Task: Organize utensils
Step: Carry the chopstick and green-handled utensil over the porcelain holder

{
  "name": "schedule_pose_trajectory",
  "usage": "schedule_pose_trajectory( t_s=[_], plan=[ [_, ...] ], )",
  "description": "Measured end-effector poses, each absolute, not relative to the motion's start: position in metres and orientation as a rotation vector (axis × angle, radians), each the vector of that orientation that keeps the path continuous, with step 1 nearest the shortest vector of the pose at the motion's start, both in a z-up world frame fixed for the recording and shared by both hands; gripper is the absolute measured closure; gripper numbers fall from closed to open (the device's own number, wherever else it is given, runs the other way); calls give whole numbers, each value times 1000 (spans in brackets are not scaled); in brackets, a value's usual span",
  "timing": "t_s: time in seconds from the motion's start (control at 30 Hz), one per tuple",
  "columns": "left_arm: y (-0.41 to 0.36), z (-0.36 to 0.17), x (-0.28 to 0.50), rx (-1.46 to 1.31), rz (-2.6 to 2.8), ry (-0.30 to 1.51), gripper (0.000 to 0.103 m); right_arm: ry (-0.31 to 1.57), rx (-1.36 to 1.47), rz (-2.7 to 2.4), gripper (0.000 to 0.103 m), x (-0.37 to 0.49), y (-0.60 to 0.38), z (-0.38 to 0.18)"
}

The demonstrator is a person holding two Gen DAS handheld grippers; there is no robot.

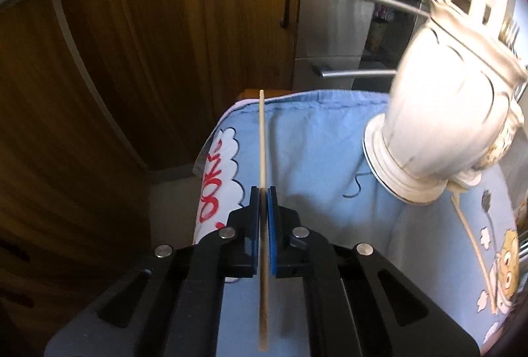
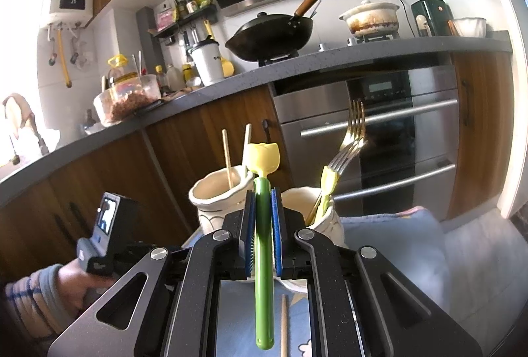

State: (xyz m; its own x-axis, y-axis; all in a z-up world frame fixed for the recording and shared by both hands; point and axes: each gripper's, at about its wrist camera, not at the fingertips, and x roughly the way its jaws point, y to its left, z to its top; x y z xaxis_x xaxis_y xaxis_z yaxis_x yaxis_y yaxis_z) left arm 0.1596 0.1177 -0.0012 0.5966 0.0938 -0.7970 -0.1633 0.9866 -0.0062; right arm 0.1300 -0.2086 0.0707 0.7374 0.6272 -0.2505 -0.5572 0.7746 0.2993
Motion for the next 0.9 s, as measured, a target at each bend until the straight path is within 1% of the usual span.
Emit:
schedule_pose_trajectory(
  t_s=[0.1,0.27,0.53,0.67,0.9],
  plan=[
    [128,4,153,-106,139,901,99,349,210,655,93,130,-208,71],
    [133,19,145,-133,104,815,99,359,250,664,93,135,-211,73],
    [113,99,123,-167,-60,510,99,332,314,675,93,167,-202,84],
    [95,128,134,-210,-191,428,99,328,340,672,93,187,-191,86],
    [67,142,168,-268,-319,321,99,297,362,641,93,217,-174,84]
  ],
)
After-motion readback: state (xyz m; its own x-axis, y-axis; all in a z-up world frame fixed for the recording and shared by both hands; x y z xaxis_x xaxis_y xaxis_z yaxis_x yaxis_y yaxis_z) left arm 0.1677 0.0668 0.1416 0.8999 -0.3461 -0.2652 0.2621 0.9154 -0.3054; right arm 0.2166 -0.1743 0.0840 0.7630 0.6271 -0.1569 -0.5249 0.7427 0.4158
